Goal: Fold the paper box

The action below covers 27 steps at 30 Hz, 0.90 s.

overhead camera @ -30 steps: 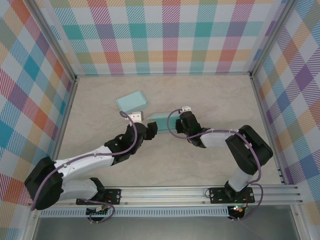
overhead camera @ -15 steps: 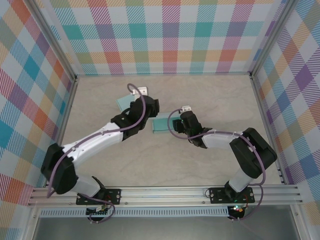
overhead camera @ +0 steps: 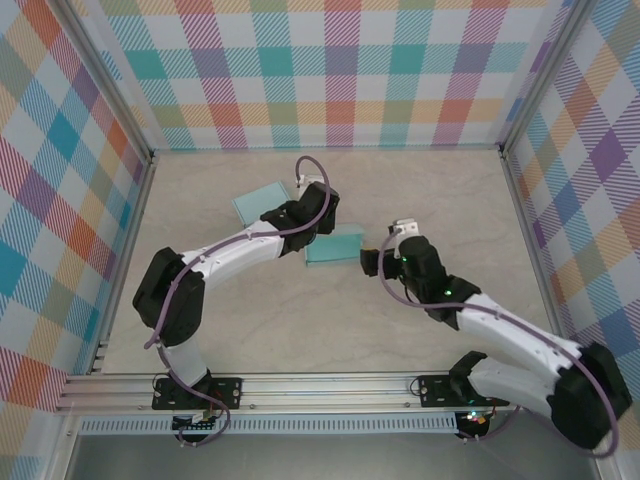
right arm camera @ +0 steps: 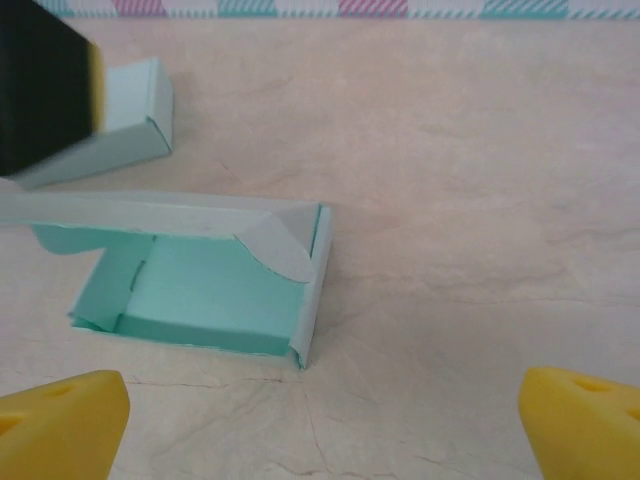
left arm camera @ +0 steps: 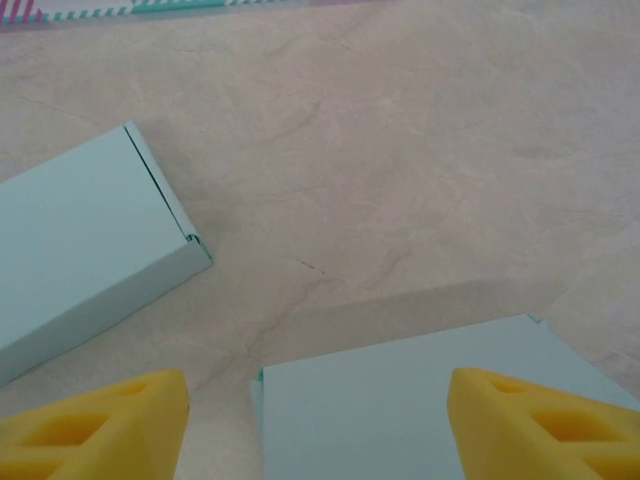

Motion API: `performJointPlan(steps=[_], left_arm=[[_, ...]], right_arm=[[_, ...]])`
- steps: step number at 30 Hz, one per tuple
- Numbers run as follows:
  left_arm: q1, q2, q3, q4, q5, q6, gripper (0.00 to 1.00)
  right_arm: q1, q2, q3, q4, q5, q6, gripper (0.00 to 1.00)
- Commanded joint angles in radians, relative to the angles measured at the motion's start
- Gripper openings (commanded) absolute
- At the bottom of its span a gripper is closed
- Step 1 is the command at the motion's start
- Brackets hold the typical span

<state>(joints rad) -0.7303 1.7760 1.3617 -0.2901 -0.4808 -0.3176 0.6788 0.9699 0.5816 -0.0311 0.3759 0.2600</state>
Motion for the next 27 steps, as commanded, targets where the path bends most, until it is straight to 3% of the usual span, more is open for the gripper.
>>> performJointPlan(steps=[1,5,8,23,26,27], left_arm=[[0.009,0.034,0.025,-0.039,0.028,-0.004,0.67],[0.009,0.06,0.005,-0.038,0.028,-0.026,0.66],[0.01,0.069,-0.016,-0.037,0.029,-0.038,0.65],[0.007,0.092,-0.166,0.041,0.026,-0.105,0.65],[0.005,0.095,-0.184,0.05,0.021,-0.113,0.65],[0.003,0.095,-0.19,0.053,0.019,-0.116,0.64]], right_arm=[[0.005,-0.153,-0.027,-0.159,0.045,-0.027,1.0],[0.002,-0.337,-0.055,-0.183,0.036,-0.066,1.0],[0.002,-0.365,-0.034,-0.211,0.046,-0.056,1.0],[-0.026,-0.238,-0.013,-0.047,0.118,-0.018,1.0],[-0.039,-0.218,-0.003,-0.094,0.267,0.168,1.0],[-0.051,-0.209,0.004,-0.095,0.258,0.163,1.0]])
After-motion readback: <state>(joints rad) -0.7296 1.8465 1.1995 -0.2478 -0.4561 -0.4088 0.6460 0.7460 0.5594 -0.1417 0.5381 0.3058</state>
